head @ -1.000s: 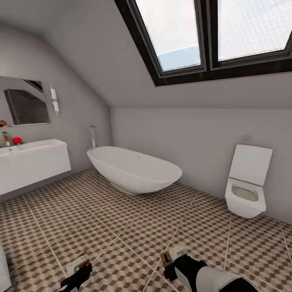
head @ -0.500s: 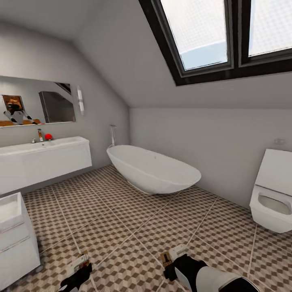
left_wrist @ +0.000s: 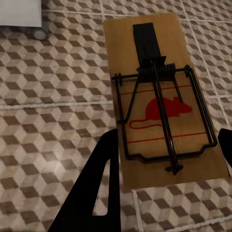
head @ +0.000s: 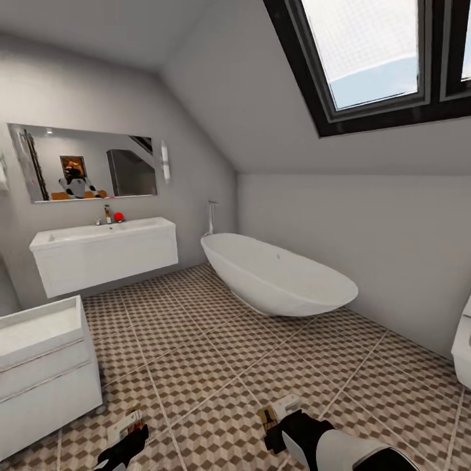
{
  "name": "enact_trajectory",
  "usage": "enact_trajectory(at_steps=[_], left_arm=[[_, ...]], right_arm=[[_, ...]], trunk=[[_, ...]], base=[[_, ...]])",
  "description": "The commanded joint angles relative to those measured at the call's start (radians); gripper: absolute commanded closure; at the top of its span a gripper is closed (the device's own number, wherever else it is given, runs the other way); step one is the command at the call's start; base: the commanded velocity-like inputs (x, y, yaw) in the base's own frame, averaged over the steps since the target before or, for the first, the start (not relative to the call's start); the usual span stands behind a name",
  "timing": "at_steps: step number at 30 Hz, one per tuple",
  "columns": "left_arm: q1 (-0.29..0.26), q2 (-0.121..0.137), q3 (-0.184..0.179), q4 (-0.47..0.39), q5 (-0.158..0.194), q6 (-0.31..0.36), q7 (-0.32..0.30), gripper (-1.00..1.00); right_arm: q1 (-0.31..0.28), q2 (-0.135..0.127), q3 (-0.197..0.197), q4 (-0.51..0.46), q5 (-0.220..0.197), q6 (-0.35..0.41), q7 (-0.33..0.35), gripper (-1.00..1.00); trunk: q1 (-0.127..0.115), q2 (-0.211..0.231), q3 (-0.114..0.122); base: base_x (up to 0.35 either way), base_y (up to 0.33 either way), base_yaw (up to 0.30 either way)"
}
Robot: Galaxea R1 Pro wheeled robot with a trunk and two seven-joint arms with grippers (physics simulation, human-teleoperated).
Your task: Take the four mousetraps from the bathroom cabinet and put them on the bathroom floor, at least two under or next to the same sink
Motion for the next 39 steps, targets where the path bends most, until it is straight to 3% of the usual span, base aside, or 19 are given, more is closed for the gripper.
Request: enact_trajectory(at_steps=[1,39], left_arm=[[-0.001,0.0,0.007,0.0,-0.009,-0.002,0.006,1.0],[-0.001,0.003,0.007,-0.001,-0.012,0.02,0.005,1.0]], right_arm=[[-0.001,0.001,0.004,0.002,-0.004,0.002,-0.001,1.0],[-0.001,0.001,0.001,0.002,-0.004,0.0,0.009,1.0]], trunk=[[0.0,-0.001,-0.001],[0.0,-0.001,-0.001]], base=[[0.068,0.0,0.195],[0.306,0.0,0.033]])
